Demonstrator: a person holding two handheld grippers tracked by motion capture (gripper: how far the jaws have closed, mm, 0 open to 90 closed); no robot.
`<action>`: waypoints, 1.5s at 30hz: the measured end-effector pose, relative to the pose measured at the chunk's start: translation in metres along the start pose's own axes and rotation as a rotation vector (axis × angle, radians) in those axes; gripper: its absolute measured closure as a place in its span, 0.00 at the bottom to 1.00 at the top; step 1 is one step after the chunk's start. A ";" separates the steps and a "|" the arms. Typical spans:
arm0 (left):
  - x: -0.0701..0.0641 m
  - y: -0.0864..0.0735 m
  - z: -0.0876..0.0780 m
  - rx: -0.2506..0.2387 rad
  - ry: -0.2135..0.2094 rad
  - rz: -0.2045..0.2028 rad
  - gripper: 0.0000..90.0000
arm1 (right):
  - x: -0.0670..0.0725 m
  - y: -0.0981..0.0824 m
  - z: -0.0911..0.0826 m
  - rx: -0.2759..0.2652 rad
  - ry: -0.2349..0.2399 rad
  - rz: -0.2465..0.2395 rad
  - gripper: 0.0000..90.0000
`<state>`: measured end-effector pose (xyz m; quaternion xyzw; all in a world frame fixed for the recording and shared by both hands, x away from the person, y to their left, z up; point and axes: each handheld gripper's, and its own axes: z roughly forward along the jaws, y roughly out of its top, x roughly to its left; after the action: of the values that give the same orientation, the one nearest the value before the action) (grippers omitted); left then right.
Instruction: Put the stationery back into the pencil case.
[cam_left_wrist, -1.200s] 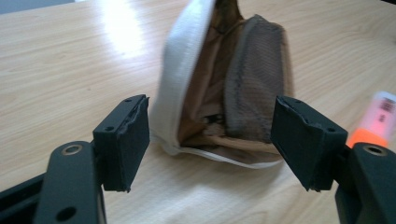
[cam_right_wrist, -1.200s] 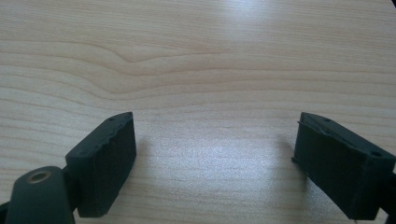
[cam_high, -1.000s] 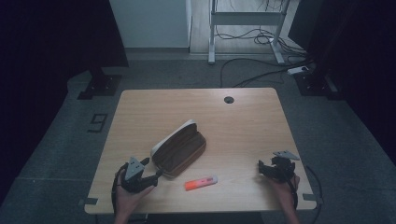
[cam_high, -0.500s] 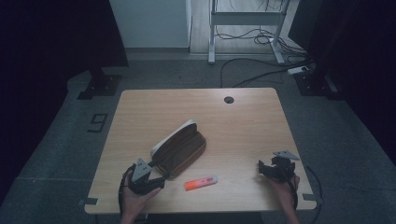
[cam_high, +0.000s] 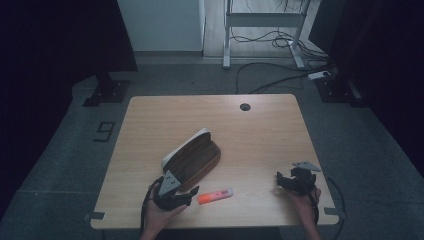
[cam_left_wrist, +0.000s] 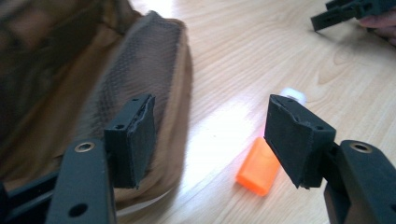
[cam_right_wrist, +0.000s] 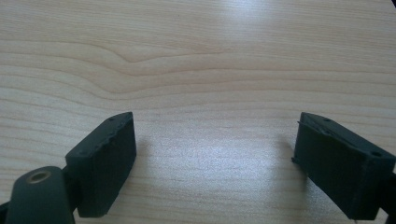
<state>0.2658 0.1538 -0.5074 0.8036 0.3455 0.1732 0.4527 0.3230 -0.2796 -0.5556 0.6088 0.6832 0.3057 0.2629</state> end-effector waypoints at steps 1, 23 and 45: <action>-0.002 0.001 0.003 0.008 -0.007 0.004 0.38 | 0.000 0.000 0.000 0.000 0.000 0.000 0.14; -0.030 -0.005 0.049 0.123 -0.102 0.048 0.43 | 0.000 0.000 0.000 0.000 0.000 0.000 0.14; -0.030 -0.013 0.055 0.202 -0.117 0.033 0.63 | 0.000 0.000 0.000 0.000 0.000 0.000 0.14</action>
<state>0.2718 0.1038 -0.5469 0.8594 0.3208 0.0979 0.3859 0.3230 -0.2796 -0.5557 0.6089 0.6832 0.3059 0.2627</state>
